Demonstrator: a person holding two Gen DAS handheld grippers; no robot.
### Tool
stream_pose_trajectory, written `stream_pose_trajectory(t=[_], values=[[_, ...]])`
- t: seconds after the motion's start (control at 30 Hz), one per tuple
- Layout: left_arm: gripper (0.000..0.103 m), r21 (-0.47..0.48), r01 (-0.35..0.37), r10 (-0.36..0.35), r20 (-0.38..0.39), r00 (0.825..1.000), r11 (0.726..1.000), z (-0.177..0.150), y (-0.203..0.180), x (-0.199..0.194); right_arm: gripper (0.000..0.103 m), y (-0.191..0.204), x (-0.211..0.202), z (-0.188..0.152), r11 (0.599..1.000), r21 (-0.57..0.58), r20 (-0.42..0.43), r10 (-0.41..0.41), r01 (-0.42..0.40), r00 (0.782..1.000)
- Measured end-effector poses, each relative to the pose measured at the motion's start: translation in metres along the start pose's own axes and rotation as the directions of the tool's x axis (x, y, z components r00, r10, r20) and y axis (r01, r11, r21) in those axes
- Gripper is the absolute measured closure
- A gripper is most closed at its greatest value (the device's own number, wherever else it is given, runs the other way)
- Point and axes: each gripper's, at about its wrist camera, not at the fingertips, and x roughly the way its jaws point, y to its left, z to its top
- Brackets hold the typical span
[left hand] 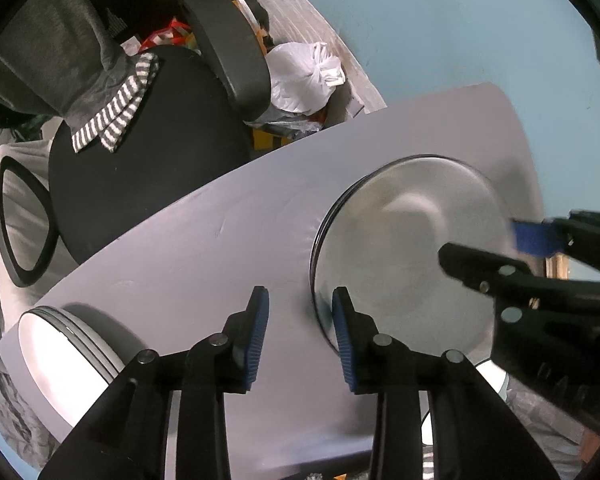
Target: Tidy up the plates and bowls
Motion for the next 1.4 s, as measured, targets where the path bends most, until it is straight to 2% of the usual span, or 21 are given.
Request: stream_pose_trajectory(t=[0.07, 0.3, 0.47, 0.6, 0.7, 0.87, 1.1, 1.4], values=[[0.067, 0.0, 0.001, -0.001, 0.01, 1.0, 1.0, -0.001, 0.0, -0.003, 0.061, 0.001, -0.005, 0.0, 1.0, -0.011, 0.021, -0.027, 0.027, 0.999], [0.067, 0.003, 0.0, 0.0, 0.033, 0.999, 1.0, -0.007, 0.003, -0.013, 0.061, -0.004, -0.017, -0.001, 0.999, -0.008, 0.044, -0.048, 0.049, 0.998], [0.051, 0.034, -0.024, 0.021, 0.07, 0.997, 0.999, -0.018, 0.0, -0.027, 0.059, -0.006, -0.024, -0.009, 0.998, -0.008, 0.062, -0.058, 0.059, 0.996], [0.05, 0.053, -0.023, 0.019, 0.071, 0.997, 0.998, -0.03, 0.0, -0.034, 0.043, -0.009, -0.03, -0.019, 0.998, -0.005, 0.084, -0.061, 0.062, 0.995], [0.043, 0.053, -0.015, 0.011, 0.074, 0.997, 0.998, -0.038, -0.001, -0.038, 0.042, -0.013, -0.034, -0.029, 0.999, 0.013, 0.101, -0.046, 0.044, 0.994], [0.042, 0.066, 0.025, -0.03, 0.075, 0.997, 0.998, -0.057, -0.011, -0.043, 0.042, -0.024, -0.037, -0.052, 0.999, 0.051, 0.106, -0.017, 0.011, 0.994], [0.04, 0.089, 0.088, -0.091, 0.024, 0.996, 0.992, -0.085, -0.027, -0.032, 0.042, -0.037, -0.028, -0.096, 0.995, 0.1, 0.103, -0.028, 0.018, 0.994], [0.04, 0.128, 0.127, -0.121, -0.054, 0.991, 0.983, -0.107, -0.051, -0.006, 0.042, -0.06, -0.01, -0.145, 0.984, 0.18, 0.09, -0.01, -0.006, 0.996]])
